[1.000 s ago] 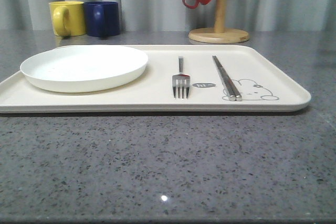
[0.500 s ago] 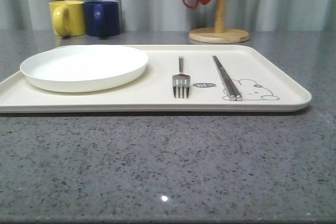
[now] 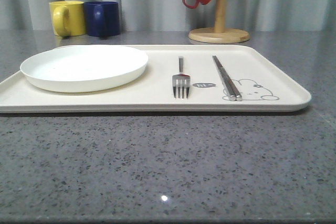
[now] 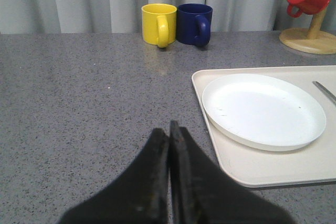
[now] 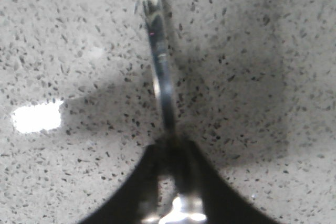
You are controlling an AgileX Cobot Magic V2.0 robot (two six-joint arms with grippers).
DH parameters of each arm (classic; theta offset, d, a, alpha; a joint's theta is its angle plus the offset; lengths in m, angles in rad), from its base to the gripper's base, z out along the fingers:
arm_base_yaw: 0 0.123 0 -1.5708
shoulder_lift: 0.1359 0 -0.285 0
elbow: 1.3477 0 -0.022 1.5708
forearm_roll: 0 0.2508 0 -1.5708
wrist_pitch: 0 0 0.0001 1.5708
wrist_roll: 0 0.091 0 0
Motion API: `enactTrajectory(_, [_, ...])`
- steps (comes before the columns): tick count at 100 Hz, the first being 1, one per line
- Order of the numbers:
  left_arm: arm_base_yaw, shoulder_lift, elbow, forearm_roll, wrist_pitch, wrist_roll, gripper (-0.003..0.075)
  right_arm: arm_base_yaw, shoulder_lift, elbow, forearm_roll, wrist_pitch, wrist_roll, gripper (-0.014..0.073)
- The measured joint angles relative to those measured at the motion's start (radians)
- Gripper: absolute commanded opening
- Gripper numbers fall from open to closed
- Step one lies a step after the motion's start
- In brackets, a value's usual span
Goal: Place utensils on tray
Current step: 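Raise the right gripper away from the chopsticks, then grasp the silver spoon with the right gripper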
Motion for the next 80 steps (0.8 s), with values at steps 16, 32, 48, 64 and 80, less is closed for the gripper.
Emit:
enactTrajectory(16, [0.0, 0.0, 0.0, 0.0, 0.0, 0.0, -0.0019, 0.0, 0.0, 0.0, 0.001, 0.0, 0.0, -0.0069])
enactTrajectory(32, [0.0, 0.0, 0.0, 0.0, 0.0, 0.0, -0.0019, 0.002, -0.005, -0.003, 0.019, 0.0, 0.0, -0.0069])
enactTrajectory(48, [0.0, 0.0, 0.0, 0.0, 0.0, 0.0, -0.0019, 0.061, -0.08, -0.003, 0.031, 0.018, 0.0, -0.0067])
enactTrajectory(64, [0.0, 0.0, 0.0, 0.0, 0.0, 0.0, -0.0019, 0.2, -0.173, -0.005, 0.046, 0.033, 0.012, -0.0067])
enactTrajectory(80, [0.0, 0.0, 0.0, 0.0, 0.0, 0.0, -0.0019, 0.366, -0.195, -0.005, 0.055, 0.037, 0.114, -0.0067])
